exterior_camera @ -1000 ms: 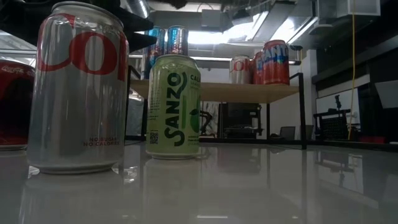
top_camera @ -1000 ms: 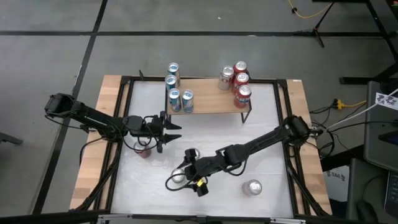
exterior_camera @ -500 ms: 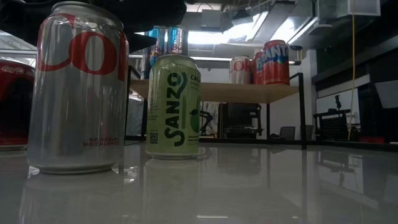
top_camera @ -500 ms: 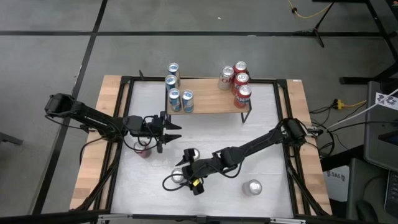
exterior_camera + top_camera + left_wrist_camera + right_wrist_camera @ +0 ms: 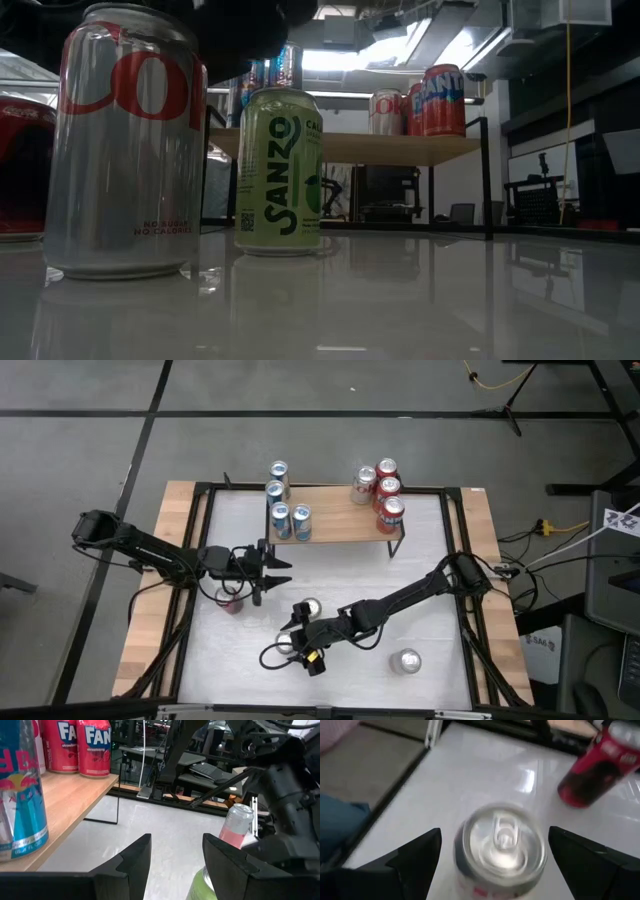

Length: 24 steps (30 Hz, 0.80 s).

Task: Sort soda cans
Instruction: Put the red-silver soda can on the shelf aligned with the red-silver soda can

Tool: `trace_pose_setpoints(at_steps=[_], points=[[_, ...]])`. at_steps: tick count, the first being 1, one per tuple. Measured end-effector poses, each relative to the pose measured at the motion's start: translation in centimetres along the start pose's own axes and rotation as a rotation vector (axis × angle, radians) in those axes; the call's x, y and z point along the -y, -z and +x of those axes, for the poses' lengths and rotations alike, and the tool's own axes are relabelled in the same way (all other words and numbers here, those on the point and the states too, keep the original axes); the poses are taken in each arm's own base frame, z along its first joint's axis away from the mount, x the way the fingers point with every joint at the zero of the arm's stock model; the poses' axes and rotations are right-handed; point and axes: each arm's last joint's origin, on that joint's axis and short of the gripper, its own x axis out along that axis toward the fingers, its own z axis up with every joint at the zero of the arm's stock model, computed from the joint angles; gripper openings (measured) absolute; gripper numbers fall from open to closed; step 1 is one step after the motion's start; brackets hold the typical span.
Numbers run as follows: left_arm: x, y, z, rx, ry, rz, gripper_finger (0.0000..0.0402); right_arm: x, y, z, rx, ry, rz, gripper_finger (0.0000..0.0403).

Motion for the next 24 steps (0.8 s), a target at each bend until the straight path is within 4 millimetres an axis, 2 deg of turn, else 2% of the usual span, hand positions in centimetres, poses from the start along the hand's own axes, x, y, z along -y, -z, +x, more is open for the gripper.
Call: trace_pose_setpoints(at_steps=[18,24], points=[[-0.1,0.6,0.0,-0.062,-0.014,0.02,0.0173,-0.4,2.0,2.2,-0.042,0.005,-0.009,0.0356],[-0.2,0.8,0.0,-0.084,-0.018,0.024,0.0173,-0.4,1.9,2.2,-0.024,0.01,-0.002,0.0306]])
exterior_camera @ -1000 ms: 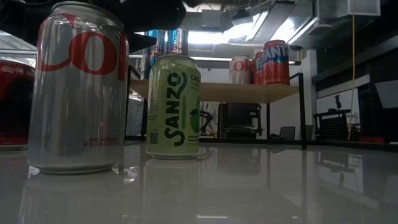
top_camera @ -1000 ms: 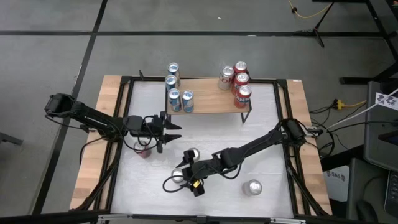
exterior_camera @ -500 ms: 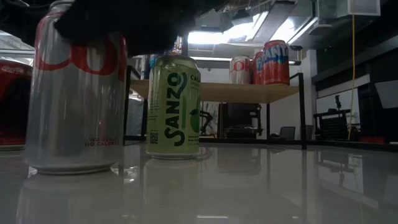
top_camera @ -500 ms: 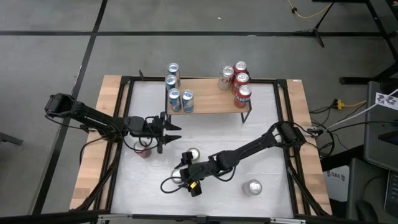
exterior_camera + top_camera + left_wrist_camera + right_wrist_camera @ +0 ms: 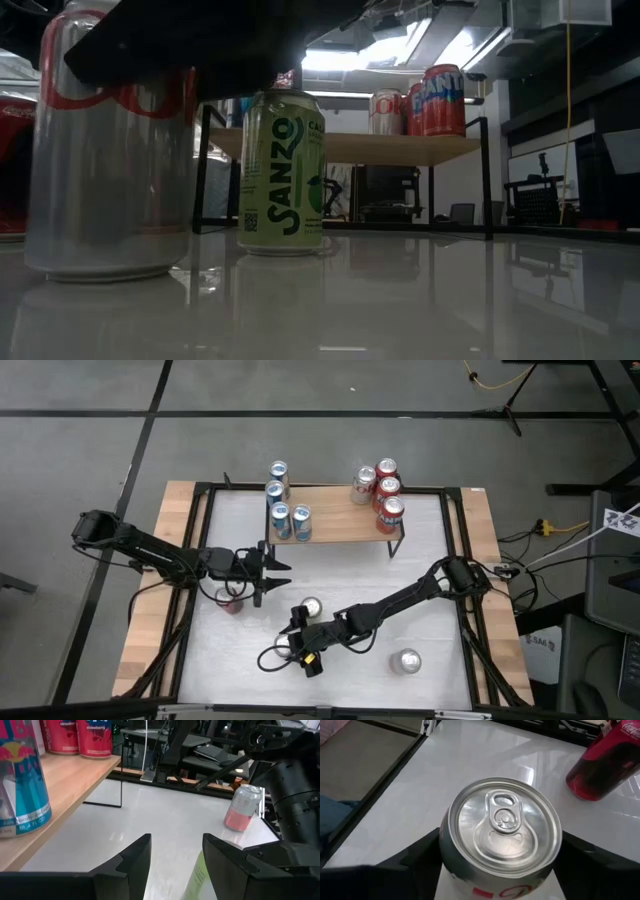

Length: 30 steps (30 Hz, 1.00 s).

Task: Sort soda cans
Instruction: Put the red-silver soda can on the shelf aligned with the red-silver soda can

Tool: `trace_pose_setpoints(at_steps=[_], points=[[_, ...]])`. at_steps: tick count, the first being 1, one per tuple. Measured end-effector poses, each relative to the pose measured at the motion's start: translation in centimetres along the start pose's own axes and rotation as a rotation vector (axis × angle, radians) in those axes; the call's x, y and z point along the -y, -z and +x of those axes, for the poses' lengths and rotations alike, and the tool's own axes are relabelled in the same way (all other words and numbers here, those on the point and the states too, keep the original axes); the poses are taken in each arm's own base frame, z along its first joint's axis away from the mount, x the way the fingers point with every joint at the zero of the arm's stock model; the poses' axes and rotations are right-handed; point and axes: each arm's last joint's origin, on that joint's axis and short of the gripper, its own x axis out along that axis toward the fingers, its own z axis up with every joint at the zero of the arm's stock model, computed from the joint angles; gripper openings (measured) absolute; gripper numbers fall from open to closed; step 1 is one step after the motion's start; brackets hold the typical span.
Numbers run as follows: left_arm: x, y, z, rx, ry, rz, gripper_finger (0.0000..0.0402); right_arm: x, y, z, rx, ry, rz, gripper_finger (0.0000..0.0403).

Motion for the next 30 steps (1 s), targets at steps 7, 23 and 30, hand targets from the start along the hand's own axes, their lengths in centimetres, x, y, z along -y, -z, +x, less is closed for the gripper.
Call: trace_pose_setpoints(at_steps=[7,23,30], points=[[0.0,0.2,0.0,-0.018,-0.004,0.004,0.0173,0.0,-0.1,-0.2,0.001,-0.002,0.003,0.0285],[0.0,0.2,0.0,-0.02,-0.005,0.008,0.0173,1.1,-5.1,-9.2,-0.012,-0.022,0.053,0.0293],[-0.1,0.2,0.0,-0.021,-0.009,0.008,0.0173,2.8,-7.6,-16.6,0.013,0.081,0.147,0.0291]])
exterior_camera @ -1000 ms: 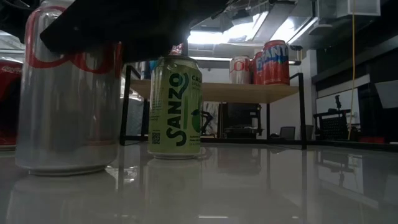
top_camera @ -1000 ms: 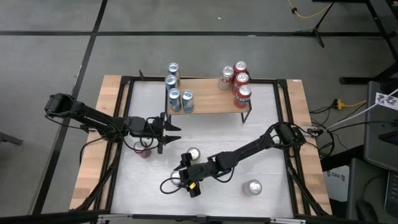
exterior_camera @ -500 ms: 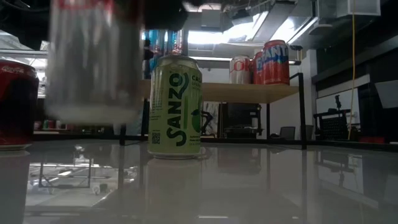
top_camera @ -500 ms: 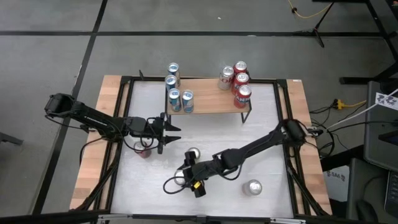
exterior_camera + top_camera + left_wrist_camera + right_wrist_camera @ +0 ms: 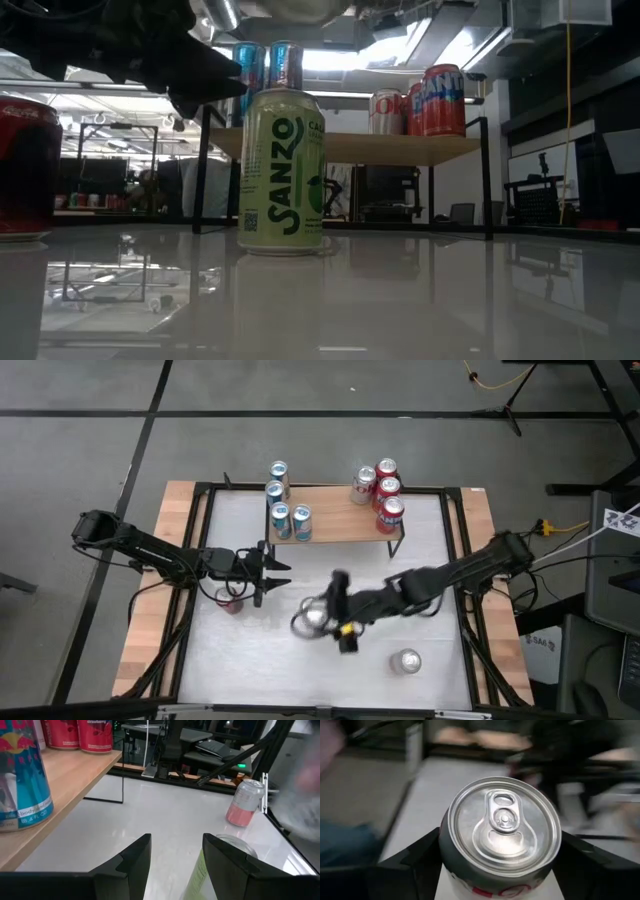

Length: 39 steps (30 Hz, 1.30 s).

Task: Sort soda cans
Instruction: Put the red-silver soda can on the shelf aligned with the red-silver soda can

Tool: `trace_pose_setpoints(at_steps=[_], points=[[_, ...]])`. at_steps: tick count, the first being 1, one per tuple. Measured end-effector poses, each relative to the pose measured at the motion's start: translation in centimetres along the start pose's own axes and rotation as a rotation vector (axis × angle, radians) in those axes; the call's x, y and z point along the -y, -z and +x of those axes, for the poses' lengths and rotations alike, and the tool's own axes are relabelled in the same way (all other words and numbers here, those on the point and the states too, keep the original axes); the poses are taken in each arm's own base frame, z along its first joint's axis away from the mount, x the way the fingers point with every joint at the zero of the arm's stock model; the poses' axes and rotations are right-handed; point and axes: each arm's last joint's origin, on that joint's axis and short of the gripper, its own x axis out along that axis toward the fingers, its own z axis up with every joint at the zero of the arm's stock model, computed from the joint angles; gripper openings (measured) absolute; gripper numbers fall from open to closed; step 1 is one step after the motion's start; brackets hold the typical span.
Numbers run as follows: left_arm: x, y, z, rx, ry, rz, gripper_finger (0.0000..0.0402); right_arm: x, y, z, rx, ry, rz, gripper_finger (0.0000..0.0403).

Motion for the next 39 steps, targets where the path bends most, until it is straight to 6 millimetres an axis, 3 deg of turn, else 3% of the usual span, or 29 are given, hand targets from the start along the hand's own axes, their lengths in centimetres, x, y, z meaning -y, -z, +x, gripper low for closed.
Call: trace_pose_setpoints(at_steps=[5,10,17,25,32,39], points=[[-0.1,0.0,0.0,0.006,-0.026,-0.001,0.0173,2.7,-1.3,-4.8,0.063,0.318,0.078,0.0294],[-0.1,0.0,0.0,0.008,-0.025,-0.002,0.0173,5.6,-1.3,-6.6,0.074,0.584,0.158,0.0293],[-0.1,0.0,0.0,0.007,-0.025,-0.004,0.0173,10.2,-0.7,-6.2,0.048,0.694,0.352,0.0295],[-0.1,0.0,0.0,0.007,-0.025,-0.003,0.0173,14.5,0.6,-5.6,-0.042,0.822,0.408,0.0297],[-0.1,0.0,0.0,0.005,-0.025,-0.003,0.0173,16.5,1.7,-4.7,-0.13,0.826,0.462,0.0298],[-0.1,0.0,0.0,0.003,-0.026,-0.003,0.0173,16.9,2.5,-3.4,-0.19,0.828,0.453,0.0298]])
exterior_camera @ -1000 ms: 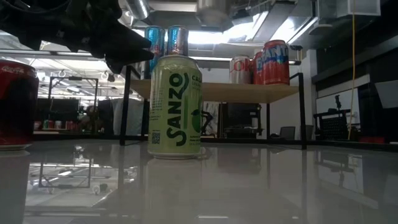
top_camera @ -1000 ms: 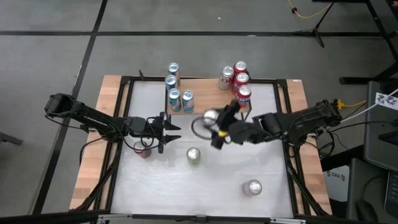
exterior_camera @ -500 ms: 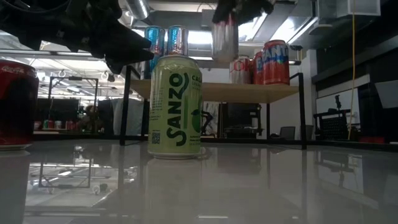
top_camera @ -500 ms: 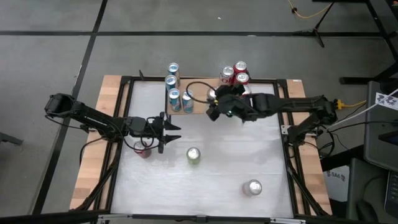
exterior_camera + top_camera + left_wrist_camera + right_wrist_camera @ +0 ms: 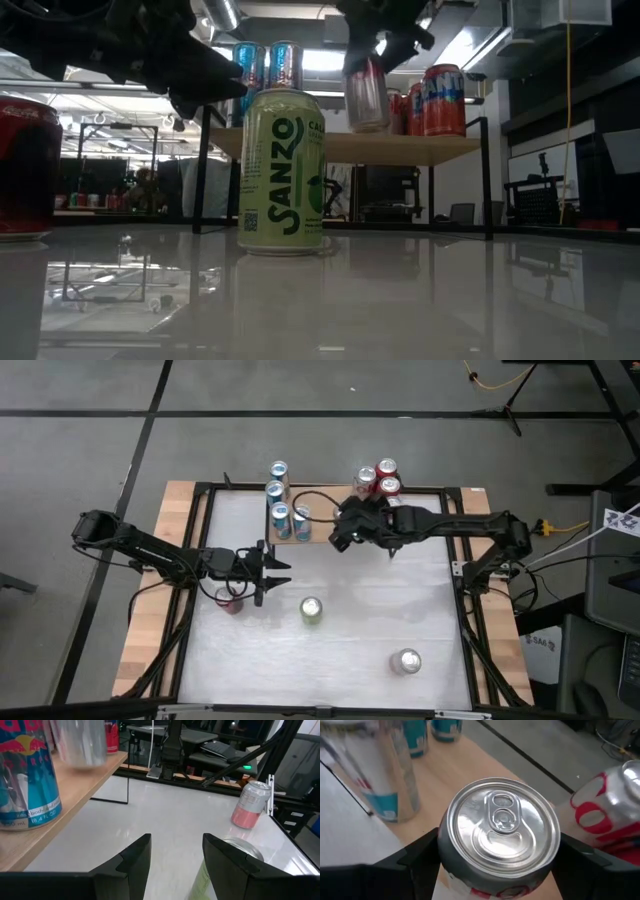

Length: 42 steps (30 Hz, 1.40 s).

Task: Sort soda cans
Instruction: Put the red-silver soda can on the shelf aligned with the red-silver soda can

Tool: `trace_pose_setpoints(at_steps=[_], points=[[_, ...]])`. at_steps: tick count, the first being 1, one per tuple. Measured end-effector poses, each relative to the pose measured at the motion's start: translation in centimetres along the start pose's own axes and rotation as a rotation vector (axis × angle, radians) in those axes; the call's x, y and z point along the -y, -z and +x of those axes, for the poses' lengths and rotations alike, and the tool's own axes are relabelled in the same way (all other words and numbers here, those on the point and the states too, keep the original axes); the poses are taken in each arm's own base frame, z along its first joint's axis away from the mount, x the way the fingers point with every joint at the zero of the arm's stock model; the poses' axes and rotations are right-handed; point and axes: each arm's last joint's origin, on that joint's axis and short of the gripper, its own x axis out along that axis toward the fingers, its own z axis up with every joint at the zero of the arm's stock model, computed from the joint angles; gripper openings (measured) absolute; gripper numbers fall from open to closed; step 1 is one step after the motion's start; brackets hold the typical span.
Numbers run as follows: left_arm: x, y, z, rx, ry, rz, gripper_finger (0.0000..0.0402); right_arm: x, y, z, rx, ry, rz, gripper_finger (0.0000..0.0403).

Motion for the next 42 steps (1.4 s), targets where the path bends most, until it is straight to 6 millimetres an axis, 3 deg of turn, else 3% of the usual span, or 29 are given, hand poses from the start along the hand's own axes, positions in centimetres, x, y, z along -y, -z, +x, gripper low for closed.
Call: trace_pose_setpoints(at_steps=[8,42], points=[[-0.02,0.09,0.0,-0.008,-0.002,0.002,0.0173,-0.2,0.24,1.01,-0.029,0.008,0.006,0.0299],[-0.02,0.12,0.0,-0.011,-0.002,0.003,0.0173,-0.24,0.3,1.0,-0.04,-0.008,-0.033,0.0299]])
